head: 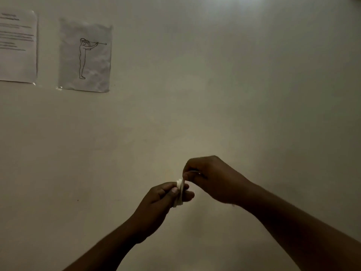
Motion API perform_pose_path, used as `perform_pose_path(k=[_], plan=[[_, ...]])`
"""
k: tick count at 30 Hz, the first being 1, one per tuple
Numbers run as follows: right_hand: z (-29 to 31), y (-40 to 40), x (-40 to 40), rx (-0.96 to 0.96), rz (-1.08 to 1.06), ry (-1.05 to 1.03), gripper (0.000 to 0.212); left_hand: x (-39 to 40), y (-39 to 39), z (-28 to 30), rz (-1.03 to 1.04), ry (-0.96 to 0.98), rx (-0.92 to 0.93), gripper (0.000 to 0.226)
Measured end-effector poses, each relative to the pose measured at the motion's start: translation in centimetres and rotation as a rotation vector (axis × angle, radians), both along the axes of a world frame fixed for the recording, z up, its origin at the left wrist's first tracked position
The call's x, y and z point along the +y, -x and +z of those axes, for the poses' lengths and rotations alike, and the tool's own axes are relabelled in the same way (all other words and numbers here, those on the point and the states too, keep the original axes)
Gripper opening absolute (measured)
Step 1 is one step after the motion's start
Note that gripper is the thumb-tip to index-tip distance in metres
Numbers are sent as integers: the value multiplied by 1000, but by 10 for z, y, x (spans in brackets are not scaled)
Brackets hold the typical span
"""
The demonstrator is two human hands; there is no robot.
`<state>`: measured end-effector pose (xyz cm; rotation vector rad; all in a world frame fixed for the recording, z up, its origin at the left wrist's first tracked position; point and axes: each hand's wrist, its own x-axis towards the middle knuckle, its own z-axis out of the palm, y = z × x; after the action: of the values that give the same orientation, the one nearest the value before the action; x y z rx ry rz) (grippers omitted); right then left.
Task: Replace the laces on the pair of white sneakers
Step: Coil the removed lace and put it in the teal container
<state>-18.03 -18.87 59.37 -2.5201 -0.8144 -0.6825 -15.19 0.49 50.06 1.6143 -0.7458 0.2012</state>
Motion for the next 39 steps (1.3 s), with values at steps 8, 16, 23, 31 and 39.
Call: perform_pose_path(k=[8,16,23,31,39], plan=[[-35,-43,-3,197,46,-280,28,-5,2,18,-187,458,253,39],[-75,-12,17,122,-124,-21,22,-12,-4,8,114,313,17,31],[-45,1,21,-216,-50,-12,4,-26,0,0,106,277,-16,35],[-59,-14,14,-186,-20,-475,26,-32,8,0,-118,420,146,58],[-100,-22,33,-368,-99,-498,17,-47,9,-10,-94,565,185,51]])
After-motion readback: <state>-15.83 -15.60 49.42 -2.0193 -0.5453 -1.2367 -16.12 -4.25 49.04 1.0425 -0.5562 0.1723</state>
